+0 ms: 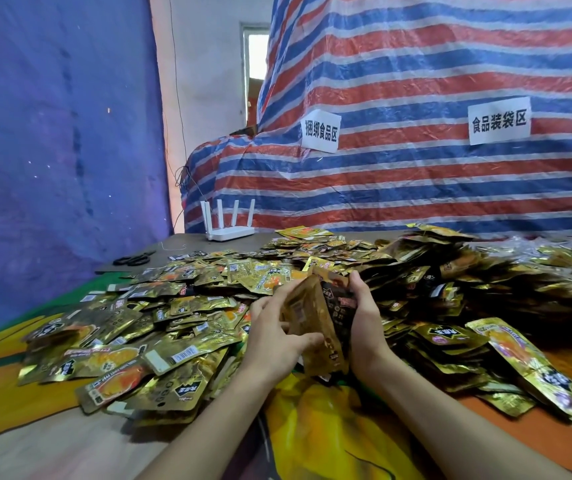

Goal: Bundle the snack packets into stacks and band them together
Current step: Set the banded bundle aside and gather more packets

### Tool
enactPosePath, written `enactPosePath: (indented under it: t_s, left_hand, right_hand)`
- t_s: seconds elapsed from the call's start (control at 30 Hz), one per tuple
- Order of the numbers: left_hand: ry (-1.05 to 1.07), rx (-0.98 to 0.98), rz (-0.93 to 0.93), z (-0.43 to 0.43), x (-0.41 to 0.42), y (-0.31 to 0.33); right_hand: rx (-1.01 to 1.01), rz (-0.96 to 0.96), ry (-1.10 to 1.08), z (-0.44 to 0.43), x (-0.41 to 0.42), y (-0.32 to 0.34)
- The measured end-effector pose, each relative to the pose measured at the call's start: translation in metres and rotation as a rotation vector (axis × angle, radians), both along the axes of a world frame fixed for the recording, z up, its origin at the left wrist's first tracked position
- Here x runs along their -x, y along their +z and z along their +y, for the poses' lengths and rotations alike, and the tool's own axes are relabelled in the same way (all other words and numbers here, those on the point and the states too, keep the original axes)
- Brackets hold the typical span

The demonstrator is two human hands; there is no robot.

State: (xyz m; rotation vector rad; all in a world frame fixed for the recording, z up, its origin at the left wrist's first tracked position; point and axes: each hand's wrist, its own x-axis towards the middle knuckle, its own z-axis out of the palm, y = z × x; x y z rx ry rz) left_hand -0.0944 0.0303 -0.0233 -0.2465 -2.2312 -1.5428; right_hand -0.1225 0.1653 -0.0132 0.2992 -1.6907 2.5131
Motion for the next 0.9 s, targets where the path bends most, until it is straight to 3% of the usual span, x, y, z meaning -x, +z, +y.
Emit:
enactPosePath:
  t_s: [0.2,0.33,0.57,0.77,0.9]
  left_hand:
    - [0.026,0.243,0.158,0.000,-0.005,0.003]
    - [-0.071,0.079,0.045,0.002,-0.004,0.001]
    - [-0.050,-0.005,-0.183,0.015,-0.007,-0.002]
    - [-0.083,-0.183,-0.202,0.016,-0.010,0.002]
    - [-0.133,-0.218,-0.186,0.018,-0.011,0.005]
  right_hand:
    - [-0.075,-0.003,0.012,0.000,0.002,0.000]
    - [-0.052,0.032,0.036,-0.003,-0.001,-0.001]
    - [-0.019,0.012,-0.048,-0.008,-0.005,0.002]
    - [0.067,0.029,0.047,-0.009,-0.002,0.000]
    - [0.005,0.047,0.017,-0.010,0.000,-0.002]
